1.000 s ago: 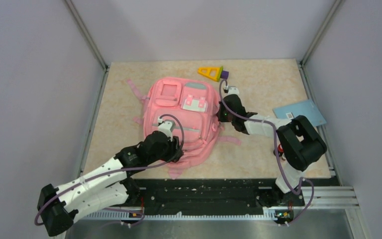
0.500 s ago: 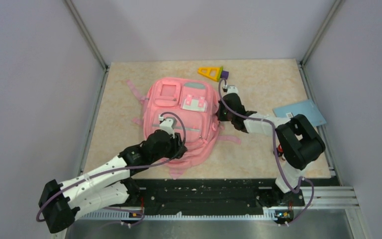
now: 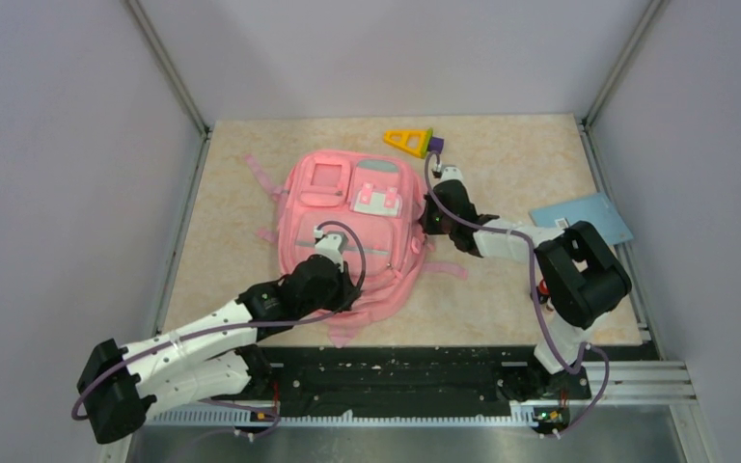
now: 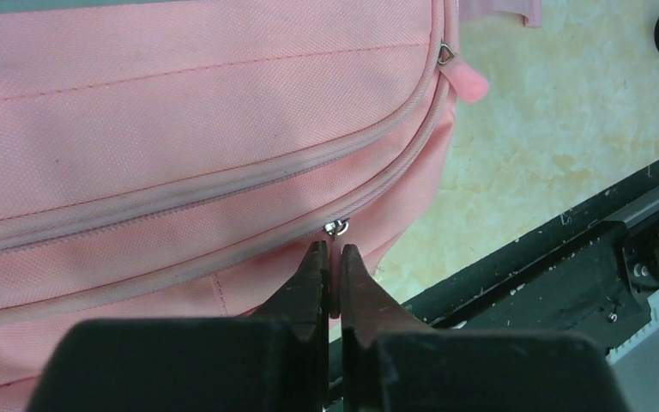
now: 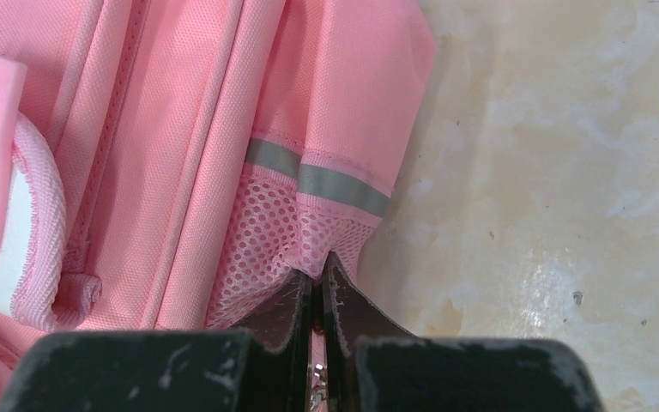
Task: Pack the student bag
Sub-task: Unzip the student bag at the center of the board.
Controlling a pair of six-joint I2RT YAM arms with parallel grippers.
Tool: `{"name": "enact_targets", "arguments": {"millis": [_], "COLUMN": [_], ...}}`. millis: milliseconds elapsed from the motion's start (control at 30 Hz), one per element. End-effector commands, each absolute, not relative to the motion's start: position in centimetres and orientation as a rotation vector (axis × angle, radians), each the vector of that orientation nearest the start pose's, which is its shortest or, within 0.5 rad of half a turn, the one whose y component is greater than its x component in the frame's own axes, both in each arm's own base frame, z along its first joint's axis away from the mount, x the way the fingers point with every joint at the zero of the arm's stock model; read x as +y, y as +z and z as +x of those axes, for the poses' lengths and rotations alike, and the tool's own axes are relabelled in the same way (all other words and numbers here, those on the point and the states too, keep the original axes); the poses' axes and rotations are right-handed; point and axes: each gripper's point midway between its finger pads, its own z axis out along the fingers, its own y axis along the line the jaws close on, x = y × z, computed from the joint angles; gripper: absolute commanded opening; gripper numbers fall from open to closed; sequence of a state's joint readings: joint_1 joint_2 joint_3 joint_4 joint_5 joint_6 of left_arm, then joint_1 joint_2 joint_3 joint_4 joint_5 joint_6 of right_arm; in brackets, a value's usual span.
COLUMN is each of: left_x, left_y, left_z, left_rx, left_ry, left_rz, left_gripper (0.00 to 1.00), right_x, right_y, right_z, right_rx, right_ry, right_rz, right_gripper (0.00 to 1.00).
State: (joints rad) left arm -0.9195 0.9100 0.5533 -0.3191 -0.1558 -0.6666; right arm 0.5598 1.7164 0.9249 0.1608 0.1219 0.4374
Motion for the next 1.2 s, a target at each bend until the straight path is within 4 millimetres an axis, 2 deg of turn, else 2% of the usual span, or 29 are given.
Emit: {"name": "enact_targets", "arguments": {"millis": [0, 200, 367, 567, 633, 700, 733, 767, 800, 833, 867, 933, 1033, 1167], "left_x": [-21.9, -18.5, -16.2, -11.8, -11.8, -13.0, -13.7, -14.8, -15.6, -16.5, -17.1, -17.9, -18.4, -19.0], "left_y": [11.2, 11.8, 12.4, 12.7, 12.8, 13.6, 14.0, 14.9, 15.4, 15.9, 16.3, 16.9, 16.9, 16.8], "left_z": [17.7, 18.8, 19.1, 20.1, 20.8, 21.5, 21.8, 22.2, 22.4, 22.4, 22.5, 22.8, 23.0, 22.9], "left_rx": [2.297, 2.281, 2.244, 2.201, 2.188, 2.158, 2.141, 2.108, 2.093, 2.083, 2.072, 2.056, 2.06, 2.063], "left_ry": [-0.63, -0.425, -0.334, -0.213, -0.264, -0.357, -0.398, -0.454, -0.491, -0.538, -0.564, -0.593, -0.6, -0.631], "left_rz": [0.185, 0.096, 0.041, -0.117, -0.138, -0.127, -0.105, -0.082, -0.051, -0.015, 0.011, 0.035, 0.059, 0.079], "left_gripper": [0.0, 0.0, 0.0, 0.0, 0.0, 0.0, 0.0, 0.0, 0.0, 0.0, 0.0, 0.0, 0.0, 0.0], "right_x": [24.6, 22.3, 19.8, 17.6, 17.5, 17.7, 17.8, 17.8, 17.9, 17.9, 17.8, 18.0, 19.0, 21.5], "right_y": [8.6, 8.6, 8.7, 9.7, 10.6, 11.8, 12.4, 12.9, 13.9, 14.5, 14.4, 14.7, 14.8, 13.6], "right_z": [40.6, 41.6, 42.8, 44.1, 44.0, 43.7, 43.4, 43.0, 42.4, 41.8, 40.5, 38.4, 34.6, 29.2], "right_rx": [2.146, 2.148, 2.144, 2.13, 2.127, 2.128, 2.13, 2.134, 2.128, 2.126, 2.16, 2.177, 2.182, 2.208], "right_ry": [0.47, 0.408, 0.37, 0.334, 0.345, 0.362, 0.372, 0.381, 0.397, 0.416, 0.435, 0.508, 0.645, 0.803], "right_rz": [-0.057, -0.007, 0.05, 0.083, 0.07, 0.032, 0.022, 0.015, 0.009, 0.017, 0.026, 0.059, 0.101, 0.106], "right_gripper": [0.0, 0.0, 0.0, 0.0, 0.0, 0.03, 0.2, 0.39, 0.54, 0.65, 0.72, 0.8, 0.84, 0.87]}}
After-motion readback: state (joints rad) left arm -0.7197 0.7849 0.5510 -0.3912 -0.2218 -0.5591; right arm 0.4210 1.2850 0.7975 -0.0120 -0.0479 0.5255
